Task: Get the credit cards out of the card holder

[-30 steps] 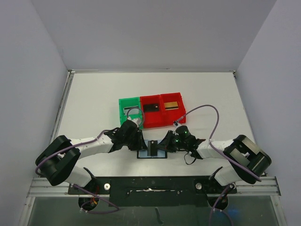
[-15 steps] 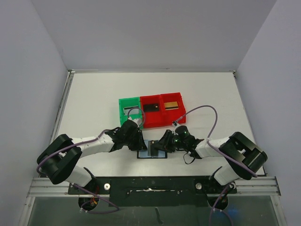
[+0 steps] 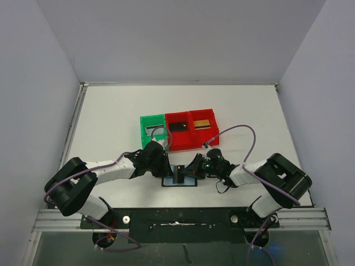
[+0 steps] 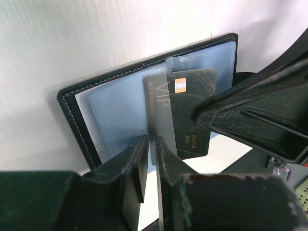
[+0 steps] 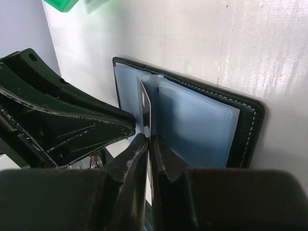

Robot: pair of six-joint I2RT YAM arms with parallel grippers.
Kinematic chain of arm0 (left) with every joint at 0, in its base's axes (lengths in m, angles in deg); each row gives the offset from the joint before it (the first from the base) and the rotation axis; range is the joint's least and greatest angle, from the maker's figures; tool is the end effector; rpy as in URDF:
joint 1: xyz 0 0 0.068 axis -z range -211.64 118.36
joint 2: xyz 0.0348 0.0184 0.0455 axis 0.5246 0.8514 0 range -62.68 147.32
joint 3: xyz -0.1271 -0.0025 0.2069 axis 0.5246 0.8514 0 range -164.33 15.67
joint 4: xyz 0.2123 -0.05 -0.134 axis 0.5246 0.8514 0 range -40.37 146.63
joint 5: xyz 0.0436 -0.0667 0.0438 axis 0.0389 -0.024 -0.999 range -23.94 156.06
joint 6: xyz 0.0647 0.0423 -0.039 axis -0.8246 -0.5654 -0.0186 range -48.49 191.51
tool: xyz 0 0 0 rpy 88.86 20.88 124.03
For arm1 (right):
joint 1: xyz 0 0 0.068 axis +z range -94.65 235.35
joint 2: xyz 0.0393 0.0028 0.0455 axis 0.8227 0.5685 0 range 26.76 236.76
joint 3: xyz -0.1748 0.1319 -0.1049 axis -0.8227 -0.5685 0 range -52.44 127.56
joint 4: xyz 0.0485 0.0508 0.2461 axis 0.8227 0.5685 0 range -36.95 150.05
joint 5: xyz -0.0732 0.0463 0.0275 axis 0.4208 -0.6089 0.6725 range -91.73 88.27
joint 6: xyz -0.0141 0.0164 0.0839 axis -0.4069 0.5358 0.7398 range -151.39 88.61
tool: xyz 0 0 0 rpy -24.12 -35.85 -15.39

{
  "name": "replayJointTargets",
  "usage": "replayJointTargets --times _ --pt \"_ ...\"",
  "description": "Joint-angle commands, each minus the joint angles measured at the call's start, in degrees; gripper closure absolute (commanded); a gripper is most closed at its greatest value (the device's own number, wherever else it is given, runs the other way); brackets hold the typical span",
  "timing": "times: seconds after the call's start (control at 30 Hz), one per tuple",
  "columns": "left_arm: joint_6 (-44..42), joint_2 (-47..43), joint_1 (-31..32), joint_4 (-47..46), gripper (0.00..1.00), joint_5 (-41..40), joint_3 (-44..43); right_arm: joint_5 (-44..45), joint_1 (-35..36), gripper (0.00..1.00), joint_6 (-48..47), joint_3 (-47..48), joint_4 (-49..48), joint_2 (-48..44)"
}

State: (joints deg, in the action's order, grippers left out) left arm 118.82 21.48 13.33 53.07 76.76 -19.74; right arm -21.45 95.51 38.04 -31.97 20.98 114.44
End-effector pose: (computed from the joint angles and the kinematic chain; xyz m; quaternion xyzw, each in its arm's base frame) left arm 0.1955 -0.2154 0.0870 0.0110 0.9423 -0.2938 0.1599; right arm 0.1958 0.1990 0.0650 0.1446 0.8660 0.4585 0.1375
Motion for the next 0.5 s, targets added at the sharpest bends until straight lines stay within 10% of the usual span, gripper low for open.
replayJointTargets --times 0.0,0.47 --pt "-2.22 1.8 0.55 5.26 0.87 -2.81 -0.07 0.19 -0.1 0.95 -0.45 -0.59 -3.5 -1.9" --pt "-2.22 1.35 0.51 4.38 0.87 -1.92 -0.66 -0.13 -0.28 0.83 -0.23 -1.44 -4.33 -3.01"
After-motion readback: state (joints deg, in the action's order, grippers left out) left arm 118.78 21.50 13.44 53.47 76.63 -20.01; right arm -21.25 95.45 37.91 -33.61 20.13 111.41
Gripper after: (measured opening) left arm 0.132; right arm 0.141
